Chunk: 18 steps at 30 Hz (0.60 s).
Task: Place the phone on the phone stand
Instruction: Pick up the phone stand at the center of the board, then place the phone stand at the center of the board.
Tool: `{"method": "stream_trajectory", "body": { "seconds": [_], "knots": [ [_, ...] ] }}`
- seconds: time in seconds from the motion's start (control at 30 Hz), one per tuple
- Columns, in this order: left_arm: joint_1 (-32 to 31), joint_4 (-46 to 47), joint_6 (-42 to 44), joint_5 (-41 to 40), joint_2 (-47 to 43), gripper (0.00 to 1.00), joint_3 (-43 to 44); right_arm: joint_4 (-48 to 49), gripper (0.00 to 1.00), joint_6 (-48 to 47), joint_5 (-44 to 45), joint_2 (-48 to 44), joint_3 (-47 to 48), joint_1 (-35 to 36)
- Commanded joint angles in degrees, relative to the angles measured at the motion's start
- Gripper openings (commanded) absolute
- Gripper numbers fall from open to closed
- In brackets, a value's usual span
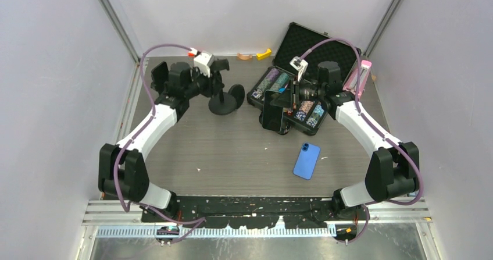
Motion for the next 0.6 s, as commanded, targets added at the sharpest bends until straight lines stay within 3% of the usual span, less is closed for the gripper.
{"method": "stream_trajectory", "body": {
  "seconds": [0.0,0.2,0.37,0.57],
  "knots": [
    [0.0,12.8,-4.5,10.4,-5.3,0.00,-7.4,2.1,0.00,-0.6,-1.1,-3.1,0.6,-0.5],
    [-1.4,31.7,-5.8,18.5,-11.4,0.00,-24.0,0.8,0.00,-1.9,-0.4,-3.6,0.9,-2.0],
    [-3.3,51.9,-7.6,24.7,-10.1,0.00,-34.2,-0.8,0.00,-3.1,0.3,-3.5,1.2,-2.7],
    [-7.4,59.3,-4.1,24.2,-8.2,0.00,-40.9,-3.0,0.00,-5.1,0.7,-3.6,2.0,-2.8]
  ]
}}
